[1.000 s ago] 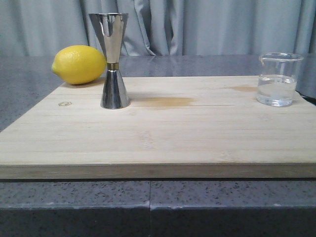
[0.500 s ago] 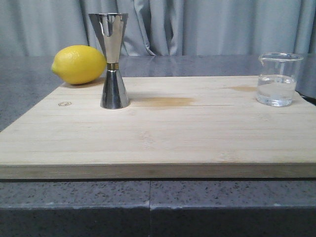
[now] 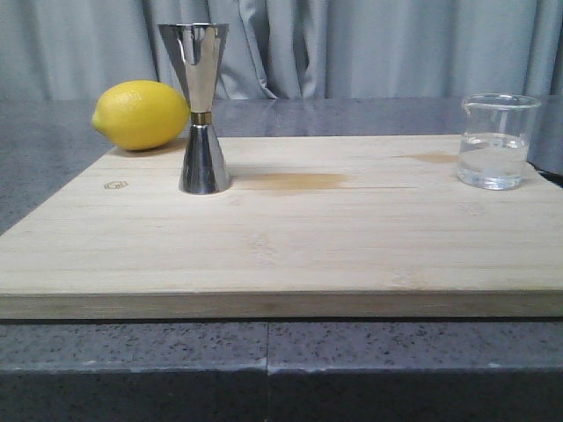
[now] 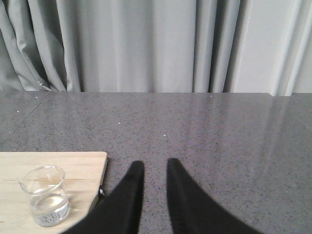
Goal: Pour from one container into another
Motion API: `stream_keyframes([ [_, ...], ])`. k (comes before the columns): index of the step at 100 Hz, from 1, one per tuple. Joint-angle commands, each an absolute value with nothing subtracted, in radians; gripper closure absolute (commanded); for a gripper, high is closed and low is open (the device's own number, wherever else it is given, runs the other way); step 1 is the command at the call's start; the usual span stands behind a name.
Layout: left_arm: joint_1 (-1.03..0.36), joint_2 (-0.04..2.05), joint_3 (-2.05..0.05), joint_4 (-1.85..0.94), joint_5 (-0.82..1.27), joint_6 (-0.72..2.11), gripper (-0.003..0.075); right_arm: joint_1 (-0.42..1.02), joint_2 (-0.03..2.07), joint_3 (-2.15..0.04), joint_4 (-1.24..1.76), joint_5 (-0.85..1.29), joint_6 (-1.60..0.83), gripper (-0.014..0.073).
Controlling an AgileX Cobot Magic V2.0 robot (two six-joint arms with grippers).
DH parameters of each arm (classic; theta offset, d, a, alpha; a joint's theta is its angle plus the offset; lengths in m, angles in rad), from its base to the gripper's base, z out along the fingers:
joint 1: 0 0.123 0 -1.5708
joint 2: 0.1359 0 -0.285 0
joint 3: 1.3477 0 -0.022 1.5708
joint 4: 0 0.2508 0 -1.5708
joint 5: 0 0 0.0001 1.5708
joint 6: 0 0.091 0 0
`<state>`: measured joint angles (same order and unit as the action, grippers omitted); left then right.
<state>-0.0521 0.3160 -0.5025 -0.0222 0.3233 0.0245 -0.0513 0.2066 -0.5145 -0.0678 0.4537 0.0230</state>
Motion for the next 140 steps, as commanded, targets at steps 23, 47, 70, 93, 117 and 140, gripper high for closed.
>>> stream_keyframes([
  [23, -0.059, 0.333, -0.536, -0.008, 0.266, 0.021, 0.0122, -0.057, 0.226, -0.549, -0.078, 0.383, 0.026, -0.0009],
  [47, -0.059, 0.333, -0.536, -0.010, 0.266, 0.021, 0.0123, -0.057, 0.226, -0.549, -0.078, 0.383, 0.026, -0.0009],
  [70, -0.059, 0.333, -0.536, -0.073, 0.261, 0.021, 0.0123, -0.057, 0.226, -0.549, -0.078, 0.384, 0.026, -0.0009],
  [93, -0.059, 0.346, -0.571, -0.073, 0.375, 0.030, 0.0123, -0.057, 0.230, -0.563, -0.068, 0.447, 0.026, -0.0009],
  [117, -0.061, 0.496, -0.741, -0.127, 0.684, 0.178, 0.0123, -0.057, 0.331, -0.671, -0.064, 0.609, 0.026, -0.0009],
  [140, -0.061, 0.688, -0.842, -0.376, 0.888, 0.437, 0.0123, -0.057, 0.452, -0.725, -0.064, 0.687, 0.026, -0.0009],
])
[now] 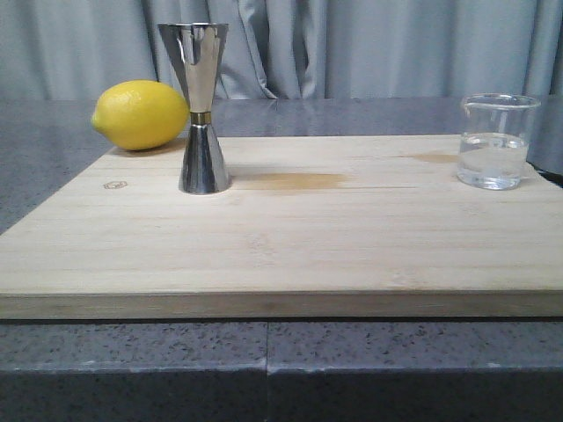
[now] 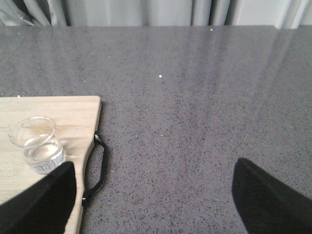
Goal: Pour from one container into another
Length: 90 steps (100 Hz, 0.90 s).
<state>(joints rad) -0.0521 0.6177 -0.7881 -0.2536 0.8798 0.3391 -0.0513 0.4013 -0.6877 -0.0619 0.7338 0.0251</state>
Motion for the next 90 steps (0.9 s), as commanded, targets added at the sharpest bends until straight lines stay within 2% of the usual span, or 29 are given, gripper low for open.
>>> stream_keyframes([
  [1, -0.061, 0.694, -0.844, -0.385, 0.893, 0.455, 0.0123, -0.057, 0.458, -0.725, -0.064, 0.687, 0.026, -0.0009],
  [25, -0.059, 0.878, -0.849, -0.654, 0.865, 0.747, 0.0123, -0.057, 0.512, -0.725, -0.064, 0.690, 0.026, -0.0009],
  [54, -0.059, 1.069, -0.846, -1.053, 0.862, 1.237, 0.0123, -0.057, 0.516, -0.725, -0.064, 0.688, 0.026, -0.0009],
  [90, -0.059, 1.296, -0.845, -1.385, 1.066, 1.666, 0.0124, -0.057, 0.516, -0.725, -0.064, 0.688, 0.026, -0.0009],
])
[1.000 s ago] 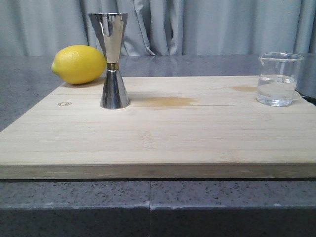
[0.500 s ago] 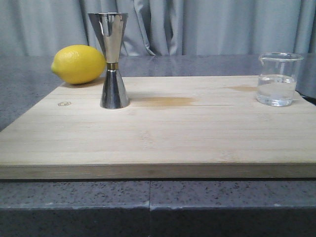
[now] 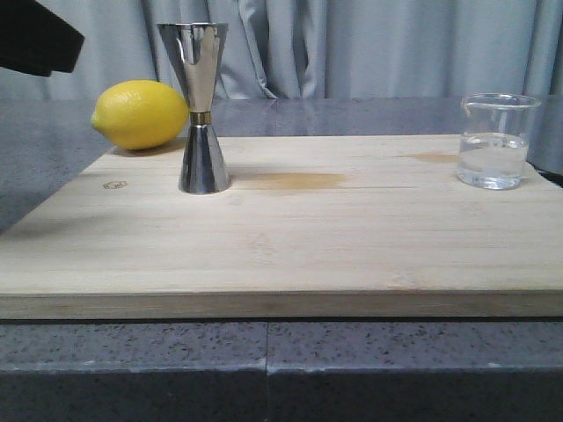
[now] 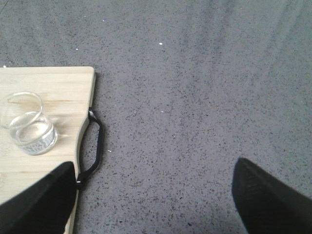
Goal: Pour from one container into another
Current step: 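Reach the left gripper to the steel jigger and close around its waist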
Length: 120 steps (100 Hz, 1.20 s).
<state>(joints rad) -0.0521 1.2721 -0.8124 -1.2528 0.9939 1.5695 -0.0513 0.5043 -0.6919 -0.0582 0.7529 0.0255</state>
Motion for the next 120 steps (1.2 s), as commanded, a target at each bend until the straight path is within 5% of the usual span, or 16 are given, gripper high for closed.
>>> stream_keyframes([
  [1, -0.059, 1.300, -0.845, -1.393, 1.072, 1.673, 0.0124, -0.057, 0.516, -0.725, -0.064, 0.688, 0.026, -0.0009],
  [38, -0.059, 1.485, -0.845, -1.569, 1.268, 2.005, 0.0125, -0.057, 0.516, -0.725, -0.064, 0.683, 0.019, -0.0009],
  [67, -0.093, 1.569, -0.845, -1.671, 1.268, 2.154, 0.0195, -0.057, 0.516, -0.725, -0.064, 0.678, 0.019, -0.0009],
  [120, -0.233, 1.678, -0.849, -1.852, 1.266, 2.316, 0.0198, -0.057, 0.516, -0.725, -0.064, 0.678, 0.019, -0.0009],
])
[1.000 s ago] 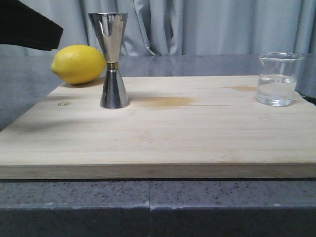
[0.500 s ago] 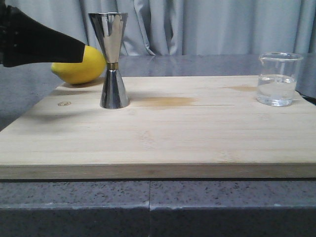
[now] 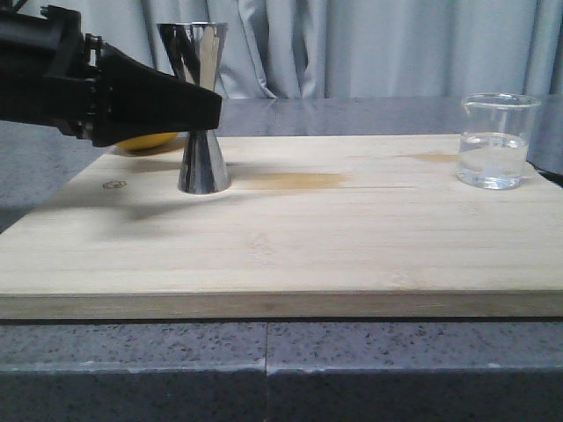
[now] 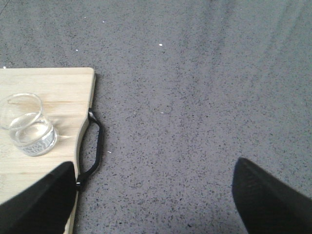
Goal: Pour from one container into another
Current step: 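Reach the left gripper to the steel jigger and close around its waist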
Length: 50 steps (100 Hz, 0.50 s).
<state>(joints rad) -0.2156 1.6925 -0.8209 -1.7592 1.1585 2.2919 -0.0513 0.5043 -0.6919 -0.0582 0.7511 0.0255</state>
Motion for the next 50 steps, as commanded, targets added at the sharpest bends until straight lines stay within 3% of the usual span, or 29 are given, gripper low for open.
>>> stream_keyframes([
  [1, -0.236, 1.680, -0.851, -1.852, 1.266, 2.316, 0.0198, -0.057, 0.516, -0.725, -0.064, 0.678, 0.019, -0.0009],
  [50, -0.258, 1.719, -0.878, -1.852, 1.268, 2.316, 0.0200, -0.057, 0.516, -0.725, -0.064, 0.678, 0.019, -0.0009],
])
